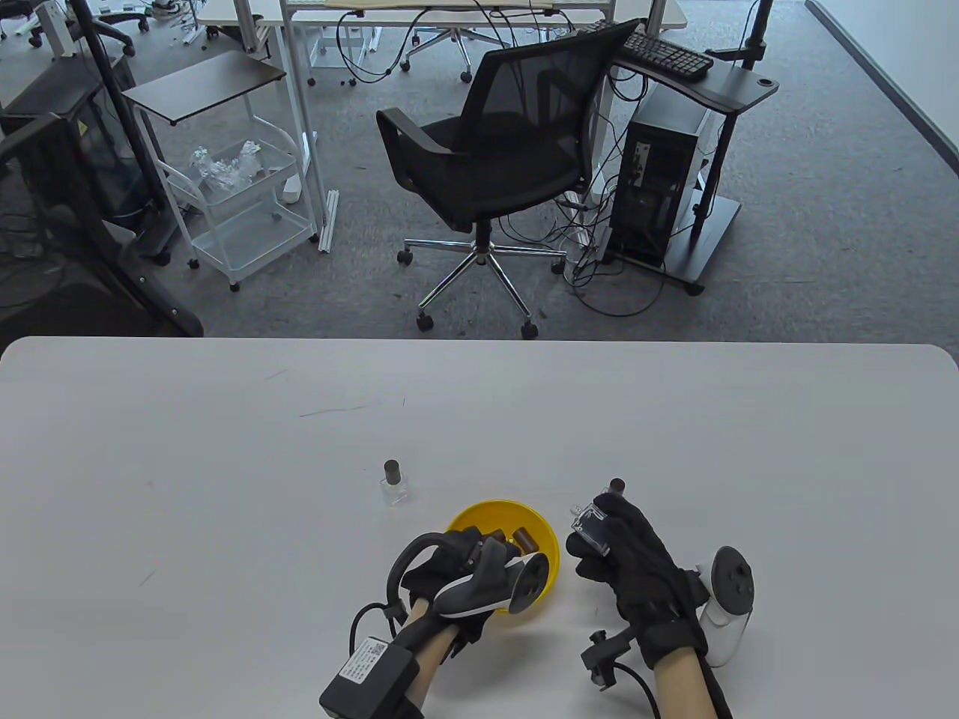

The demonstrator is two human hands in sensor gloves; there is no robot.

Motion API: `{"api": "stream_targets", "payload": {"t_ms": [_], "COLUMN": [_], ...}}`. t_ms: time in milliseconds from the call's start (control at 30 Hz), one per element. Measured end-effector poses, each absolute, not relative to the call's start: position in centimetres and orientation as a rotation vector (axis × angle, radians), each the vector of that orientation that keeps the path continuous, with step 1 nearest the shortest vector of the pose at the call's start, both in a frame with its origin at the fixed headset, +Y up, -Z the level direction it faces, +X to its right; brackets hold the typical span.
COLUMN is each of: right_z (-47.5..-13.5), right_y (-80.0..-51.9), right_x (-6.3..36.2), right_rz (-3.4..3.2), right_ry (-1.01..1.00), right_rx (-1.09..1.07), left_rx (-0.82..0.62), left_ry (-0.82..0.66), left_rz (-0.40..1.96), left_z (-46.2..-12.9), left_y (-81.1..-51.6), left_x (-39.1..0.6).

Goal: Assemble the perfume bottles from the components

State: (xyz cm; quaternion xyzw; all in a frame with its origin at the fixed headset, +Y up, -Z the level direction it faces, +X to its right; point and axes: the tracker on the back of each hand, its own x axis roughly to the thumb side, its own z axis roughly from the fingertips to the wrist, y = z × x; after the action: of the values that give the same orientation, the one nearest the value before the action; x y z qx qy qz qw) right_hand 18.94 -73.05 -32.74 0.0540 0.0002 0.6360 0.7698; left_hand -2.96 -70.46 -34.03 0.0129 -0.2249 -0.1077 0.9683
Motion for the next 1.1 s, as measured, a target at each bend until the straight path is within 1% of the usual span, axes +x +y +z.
{"api": "stream_targets", "payload": {"t_ms": [100,200,267,367,467,567,767,900,1100], "right_z": [-32.8,-32.8,-32.8,-32.8,-32.8,-32.9,-33.0,-33.0,-33.1], "right_y": [-73.2,-73.3,-73.4,-73.4,-73.5,-73.6,-74.1,-74.6,-75.0], "right_x": [18.7,18.4,18.3,17.9,17.6,17.3,16.8,16.6,16.5], "right_rz": [1.372,1.37,1.371,1.381,1.381,1.372,1.36,1.388,1.429], "right_ry": [0.018,0.038,0.05,0.072,0.095,0.119,0.177,0.197,0.206], "right_rx": [0.119,0.124,0.13,0.146,0.164,0.176,0.204,0.195,0.177], "left_rx": [0.131,0.201,0.223,0.209,0.254,0.239,0.169,0.146,0.122], "left_ry": [-0.437,-0.421,-0.407,-0.393,-0.407,-0.423,-0.423,-0.408,-0.42], "left_rz": [-0.111,-0.002,0.089,0.239,0.365,0.356,0.518,0.605,0.735], "left_z": [-33.3,-32.7,-32.3,-31.9,-31.4,-31.2,-32.0,-32.6,-32.7], "left_y": [-69.6,-69.3,-69.5,-70.0,-70.7,-71.2,-72.5,-73.4,-73.4], "left_x": [-4.2,-5.3,-6.1,-7.0,-7.9,-8.5,-10.3,-11.2,-11.7]}}
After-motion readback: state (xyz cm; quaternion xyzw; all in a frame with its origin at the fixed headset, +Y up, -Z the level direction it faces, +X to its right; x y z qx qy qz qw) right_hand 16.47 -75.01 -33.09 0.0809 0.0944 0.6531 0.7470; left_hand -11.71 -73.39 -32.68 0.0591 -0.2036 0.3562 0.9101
